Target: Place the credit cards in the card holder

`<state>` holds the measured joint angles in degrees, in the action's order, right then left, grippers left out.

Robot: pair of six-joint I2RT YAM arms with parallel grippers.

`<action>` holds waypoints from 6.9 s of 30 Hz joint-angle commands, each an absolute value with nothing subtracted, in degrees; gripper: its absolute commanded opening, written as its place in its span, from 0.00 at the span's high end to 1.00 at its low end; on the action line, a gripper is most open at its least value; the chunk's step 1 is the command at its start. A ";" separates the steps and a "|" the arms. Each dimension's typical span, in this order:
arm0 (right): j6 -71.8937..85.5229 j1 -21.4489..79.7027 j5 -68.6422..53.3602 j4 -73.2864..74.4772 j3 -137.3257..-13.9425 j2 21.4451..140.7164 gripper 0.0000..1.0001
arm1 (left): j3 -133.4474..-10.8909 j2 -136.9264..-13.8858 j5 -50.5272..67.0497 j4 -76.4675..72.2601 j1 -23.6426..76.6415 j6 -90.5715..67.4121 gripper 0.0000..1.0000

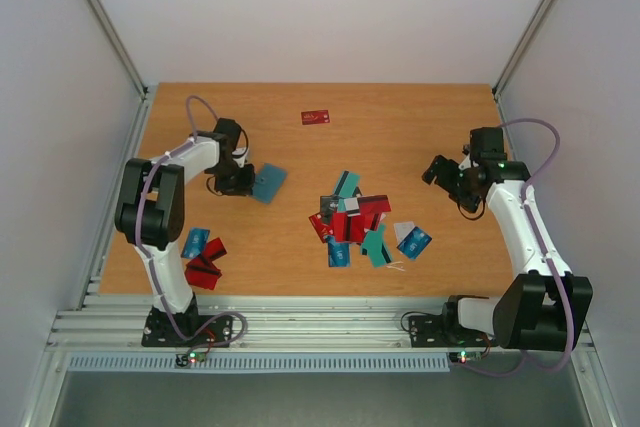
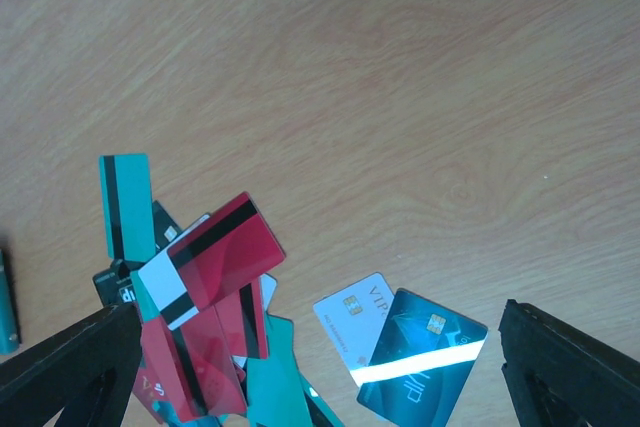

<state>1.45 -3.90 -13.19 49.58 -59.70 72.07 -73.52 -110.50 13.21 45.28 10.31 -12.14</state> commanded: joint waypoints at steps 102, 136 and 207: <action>5.72 34.71 -37.96 36.69 -91.96 122.28 0.25 | -60.59 -104.54 24.36 34.84 11.25 -13.72 0.76; 10.22 35.79 -46.56 36.33 -100.17 130.68 0.96 | -59.54 -103.34 31.73 33.53 11.58 -15.29 0.83; 15.45 43.75 -33.36 67.32 -95.77 102.46 0.99 | -55.15 -74.34 -5.97 38.43 47.83 -26.19 0.87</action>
<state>14.13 42.28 -29.61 65.65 -96.27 106.10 -54.76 -74.06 -0.86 38.41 47.97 -25.30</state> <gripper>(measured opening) 0.062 0.146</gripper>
